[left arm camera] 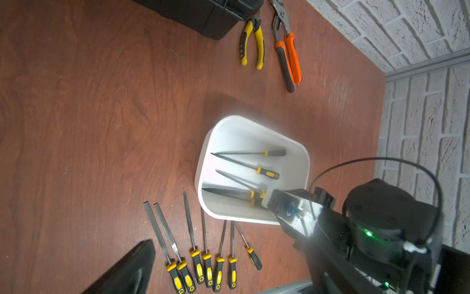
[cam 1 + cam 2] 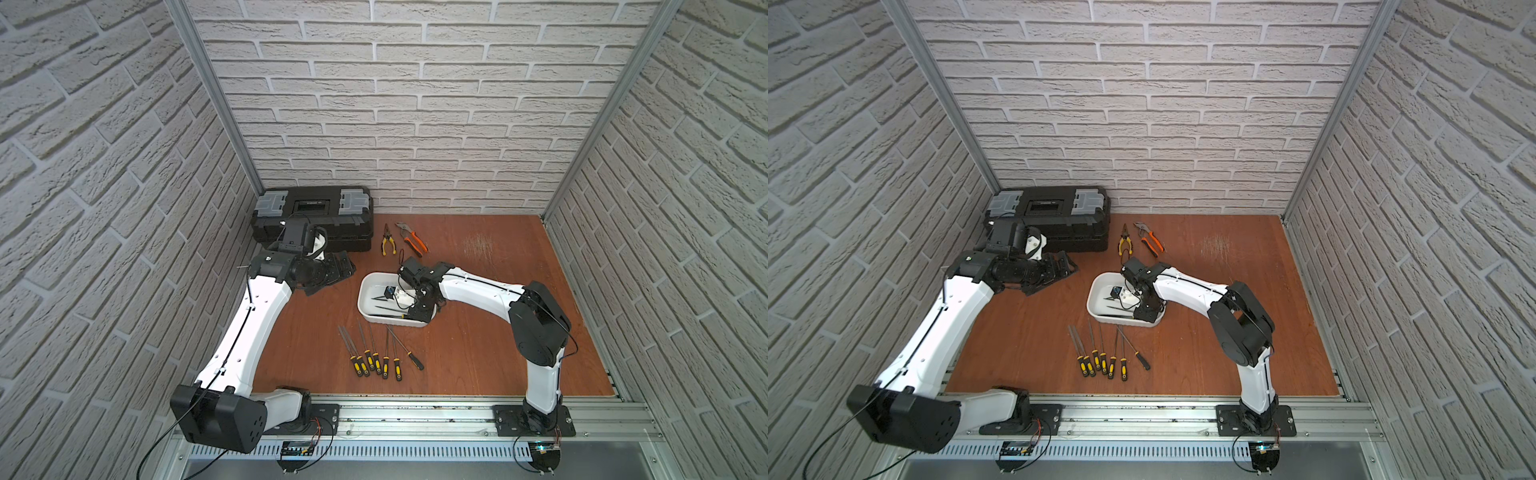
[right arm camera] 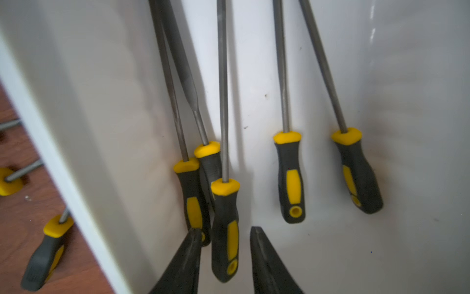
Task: Put the file tool into the storage box
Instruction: Place the file tool in the storage box.
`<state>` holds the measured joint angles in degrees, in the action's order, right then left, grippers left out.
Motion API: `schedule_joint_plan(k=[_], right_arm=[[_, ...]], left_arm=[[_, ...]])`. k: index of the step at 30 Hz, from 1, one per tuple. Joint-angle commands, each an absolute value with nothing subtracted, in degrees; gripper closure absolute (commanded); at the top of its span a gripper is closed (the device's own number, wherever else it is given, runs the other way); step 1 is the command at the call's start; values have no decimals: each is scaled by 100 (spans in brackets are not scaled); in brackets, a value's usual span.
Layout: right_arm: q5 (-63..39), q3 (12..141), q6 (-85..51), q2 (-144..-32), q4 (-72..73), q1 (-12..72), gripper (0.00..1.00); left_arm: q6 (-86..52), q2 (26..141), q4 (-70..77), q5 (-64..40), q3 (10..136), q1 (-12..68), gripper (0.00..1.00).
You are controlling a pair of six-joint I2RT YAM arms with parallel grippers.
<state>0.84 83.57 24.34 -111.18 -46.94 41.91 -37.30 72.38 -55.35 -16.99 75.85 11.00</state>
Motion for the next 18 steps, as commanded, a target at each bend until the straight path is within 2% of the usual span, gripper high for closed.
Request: schedule_joint_plan(k=[1, 8, 18], right_arm=[[166, 8473, 2236, -10735, -4594, 4245, 47], [223, 8692, 1244, -10398, -4195, 4216, 35], [804, 8442, -820, -9599, -3630, 4177, 30]], left_arm=[[-3823, 7288, -5241, -1647, 7691, 1137, 2], [-3712, 7339, -5288, -1567, 7708, 1246, 2], [-3650, 7362, -5152, -1494, 7471, 1939, 2]])
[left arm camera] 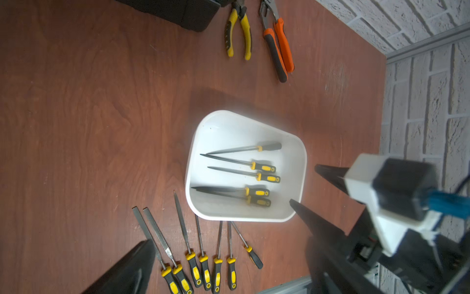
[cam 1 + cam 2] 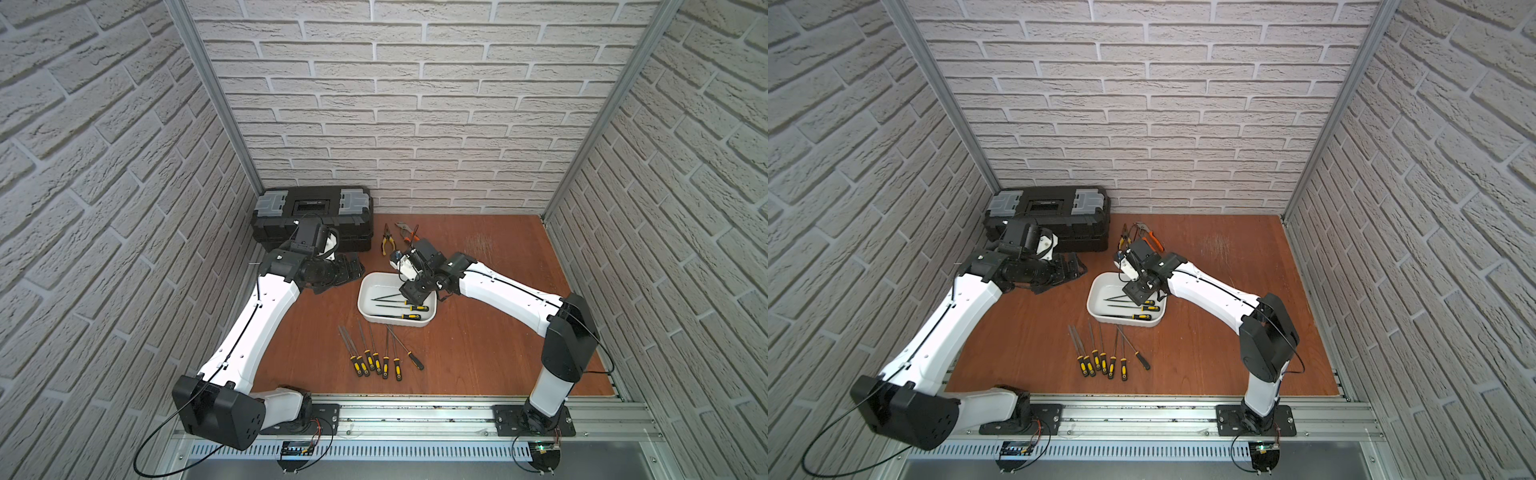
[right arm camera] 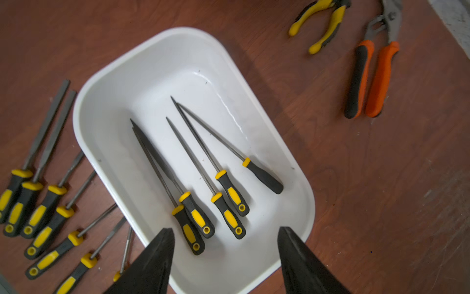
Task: Put the file tool into the storage box
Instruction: Place the file tool in the storage box, then pick up the file tool from the center of the board.
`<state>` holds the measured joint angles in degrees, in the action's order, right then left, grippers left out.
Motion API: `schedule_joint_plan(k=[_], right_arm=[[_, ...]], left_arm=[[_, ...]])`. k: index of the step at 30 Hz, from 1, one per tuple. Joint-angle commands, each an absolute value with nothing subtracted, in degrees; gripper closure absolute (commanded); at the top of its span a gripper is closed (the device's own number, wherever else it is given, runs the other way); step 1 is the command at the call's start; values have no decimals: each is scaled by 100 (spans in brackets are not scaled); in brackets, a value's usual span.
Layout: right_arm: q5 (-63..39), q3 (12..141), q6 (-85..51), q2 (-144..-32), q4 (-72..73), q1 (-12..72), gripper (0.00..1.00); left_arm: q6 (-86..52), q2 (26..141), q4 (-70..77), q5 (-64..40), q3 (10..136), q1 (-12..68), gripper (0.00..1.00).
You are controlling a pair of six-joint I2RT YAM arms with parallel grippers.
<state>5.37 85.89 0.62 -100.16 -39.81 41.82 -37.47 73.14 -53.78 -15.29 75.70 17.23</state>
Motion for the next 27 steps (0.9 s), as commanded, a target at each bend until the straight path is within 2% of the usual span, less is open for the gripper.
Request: schedule_joint_plan(k=[1, 7, 11, 15, 20, 27], right_arm=[[858, 8342, -1017, -9485, -3585, 4179, 30], [982, 7646, -2004, -8887, -3429, 4175, 30], [796, 7003, -2639, -8437, -3355, 4191, 30], [859, 6245, -3279, -7786, -3349, 4221, 30], [600, 5403, -3744, -7026, -3469, 4310, 30], [-223, 4739, -3690, -6965, -3391, 4767, 30]], left_arm=[[-3635, 7385, -5121, -1479, 7442, 2063, 2], [-3773, 7399, -4964, -1260, 7165, 2676, 2], [-3843, 7152, -5010, -987, 6981, 2803, 2], [-4032, 6631, -4872, -776, 6490, 2638, 2], [-4394, 6160, -4432, -1241, 5740, 2000, 2], [-4093, 6757, -4471, -1538, 6141, 1790, 2]])
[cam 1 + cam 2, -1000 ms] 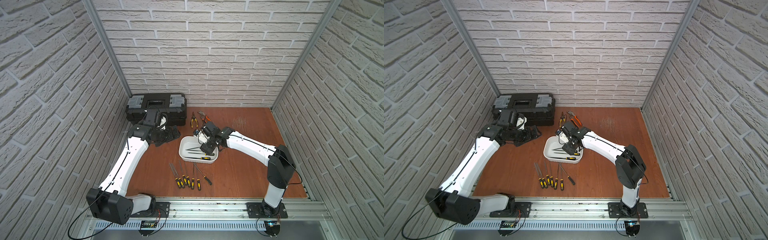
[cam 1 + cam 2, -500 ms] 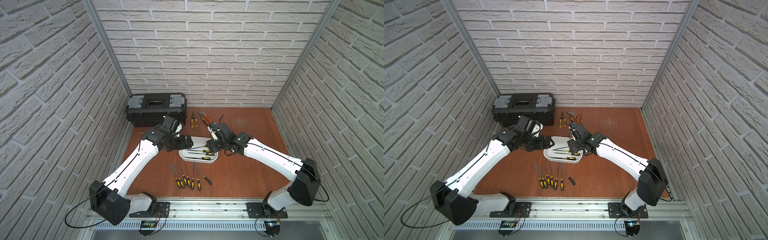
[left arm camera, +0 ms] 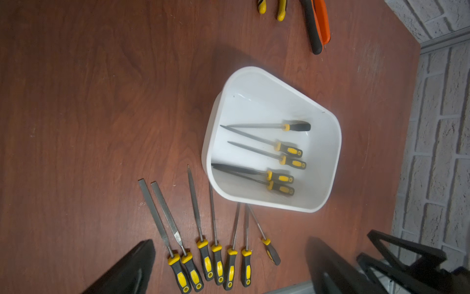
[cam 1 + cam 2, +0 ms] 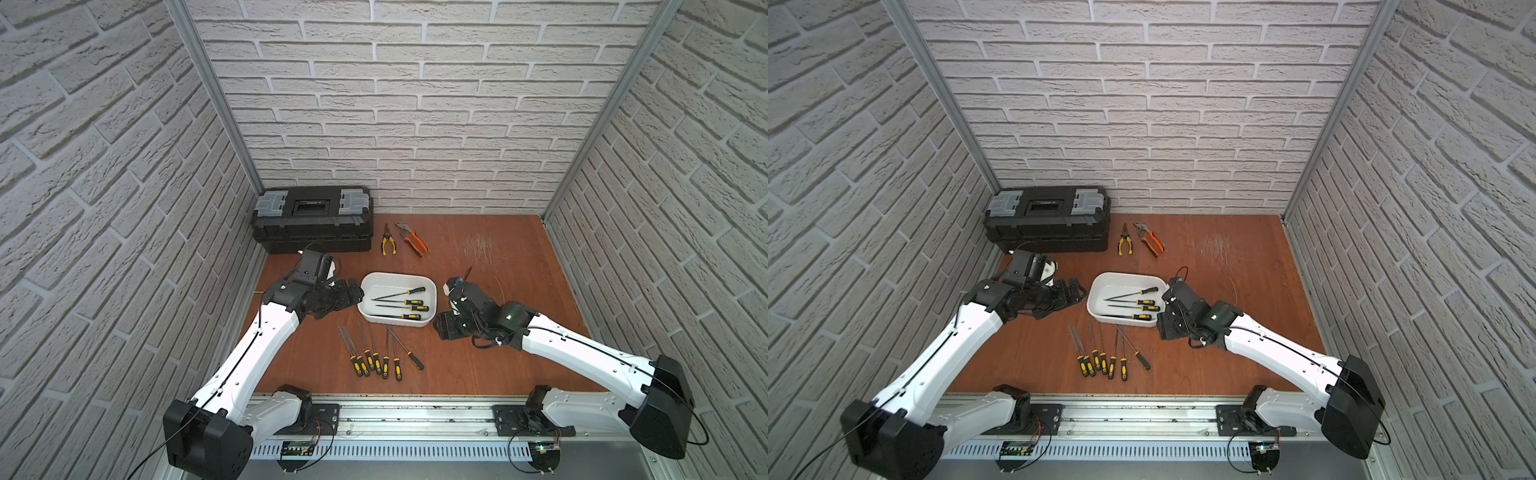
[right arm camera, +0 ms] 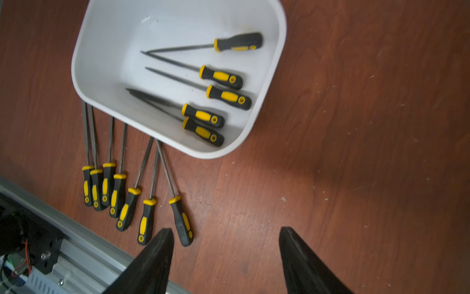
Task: Put the file tool into the storage box
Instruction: Pick up the file tool from the center of the board.
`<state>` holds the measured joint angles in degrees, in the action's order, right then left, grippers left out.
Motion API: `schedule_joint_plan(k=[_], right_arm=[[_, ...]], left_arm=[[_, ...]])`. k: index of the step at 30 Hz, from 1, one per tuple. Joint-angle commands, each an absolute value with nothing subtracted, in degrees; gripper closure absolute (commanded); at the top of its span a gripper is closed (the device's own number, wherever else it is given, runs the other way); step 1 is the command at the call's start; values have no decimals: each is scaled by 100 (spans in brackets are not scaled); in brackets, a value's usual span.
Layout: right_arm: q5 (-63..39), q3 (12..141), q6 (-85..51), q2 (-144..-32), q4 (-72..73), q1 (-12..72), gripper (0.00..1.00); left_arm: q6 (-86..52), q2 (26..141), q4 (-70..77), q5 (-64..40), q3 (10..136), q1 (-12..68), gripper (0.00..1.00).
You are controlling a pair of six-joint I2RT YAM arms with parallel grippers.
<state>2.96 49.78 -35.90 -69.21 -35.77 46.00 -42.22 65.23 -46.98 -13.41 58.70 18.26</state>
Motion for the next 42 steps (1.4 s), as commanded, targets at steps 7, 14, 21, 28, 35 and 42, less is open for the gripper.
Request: schedule_joint_plan(k=[7, 14, 21, 28, 35, 42], right_arm=[[-472, 4763, -3237, -7762, -3225, 5175, 30], [-533, 5291, -2603, -8625, -3263, 5379, 34], [-687, 5615, -2241, -9209, -3340, 5573, 38], [-667, 5700, -2189, -9551, -3309, 5671, 46], [-471, 5930, -2171, -9936, -3375, 5791, 56], [-182, 6080, -1831, -9991, -3682, 5906, 70]], left_arm=[[-4364, 6773, -4143, -1477, 6211, 1547, 2], [-4141, 6500, -4497, -1302, 6217, 1171, 2], [-4117, 6203, -4526, -1266, 6131, 878, 2], [-4045, 6188, -4537, -1244, 6153, 879, 2], [-3946, 6421, -4570, -1316, 6331, 943, 2], [-3888, 6331, -4672, -1045, 6548, 984, 2]])
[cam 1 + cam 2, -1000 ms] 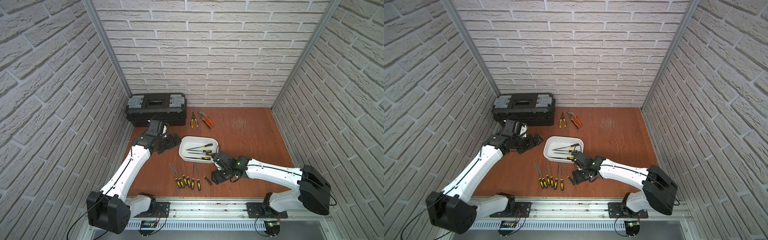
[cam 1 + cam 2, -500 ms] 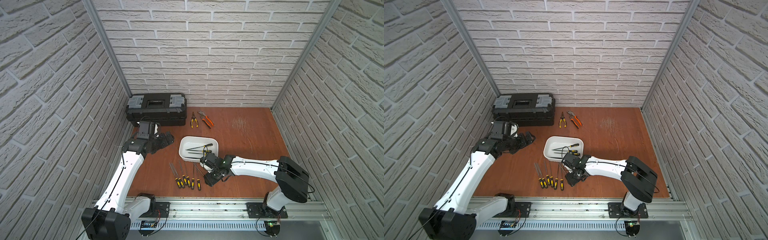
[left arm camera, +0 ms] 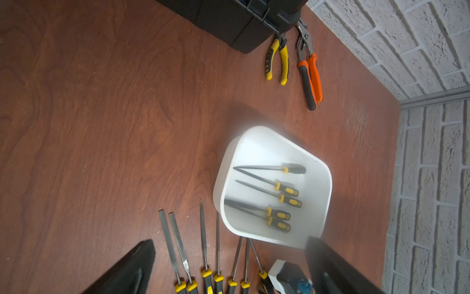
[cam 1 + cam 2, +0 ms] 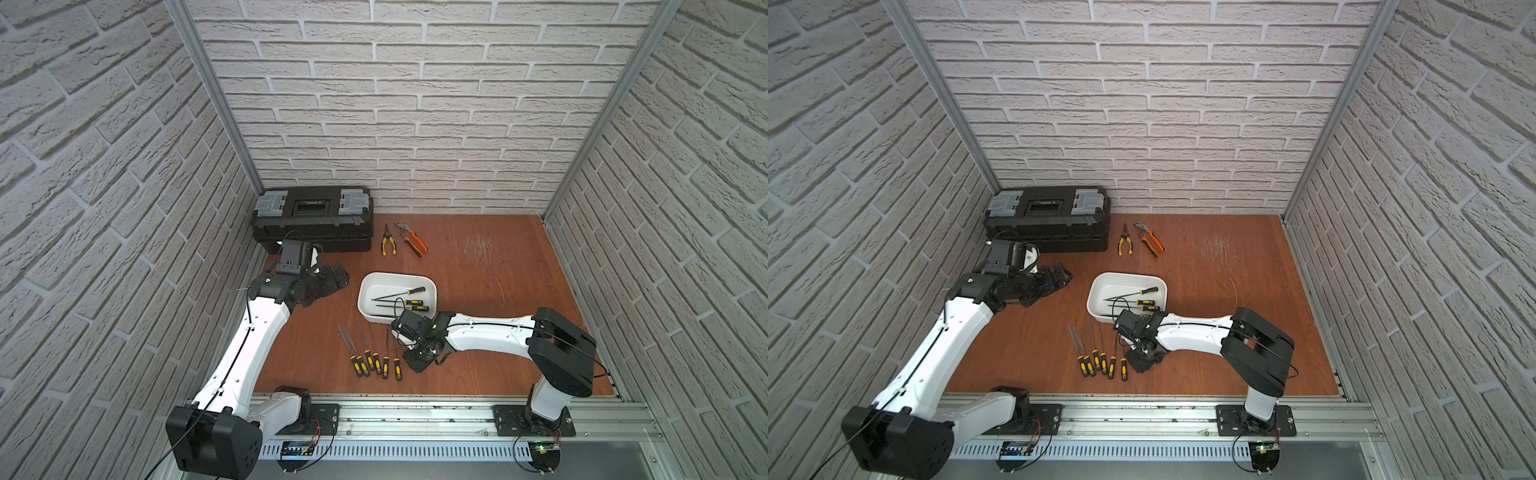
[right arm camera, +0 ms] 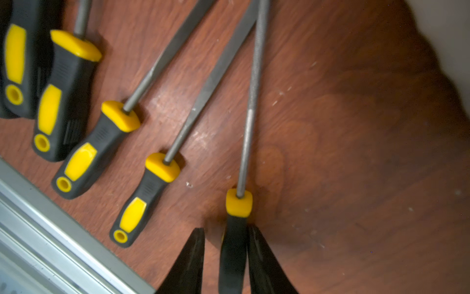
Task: Put the file tool into the storage box
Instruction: Pick up the file tool from the center of the board.
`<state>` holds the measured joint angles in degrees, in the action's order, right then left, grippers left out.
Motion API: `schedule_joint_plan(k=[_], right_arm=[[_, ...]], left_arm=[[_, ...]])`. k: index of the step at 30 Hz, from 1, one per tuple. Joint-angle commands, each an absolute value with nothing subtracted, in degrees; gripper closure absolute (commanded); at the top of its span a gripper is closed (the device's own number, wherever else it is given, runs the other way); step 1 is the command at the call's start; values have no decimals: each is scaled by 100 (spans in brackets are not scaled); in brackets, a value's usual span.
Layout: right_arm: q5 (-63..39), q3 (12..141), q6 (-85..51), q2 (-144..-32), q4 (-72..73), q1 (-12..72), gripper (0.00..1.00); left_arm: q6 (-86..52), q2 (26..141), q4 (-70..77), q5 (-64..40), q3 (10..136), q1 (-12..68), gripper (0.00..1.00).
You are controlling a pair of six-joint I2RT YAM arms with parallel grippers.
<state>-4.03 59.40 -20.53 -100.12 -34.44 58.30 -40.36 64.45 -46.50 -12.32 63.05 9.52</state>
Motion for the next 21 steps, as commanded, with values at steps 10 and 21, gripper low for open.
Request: schedule_joint_plan(k=[10, 21], right_arm=[[10, 6226, -1065, -9470, -4444, 5924, 85], [123, 7082, -278, -8657, -5335, 5927, 88]], left_arm=[[-3779, 6296, -4681, -845, 6842, 881, 2], [-3462, 6416, -4824, -1178, 7215, 853, 2]])
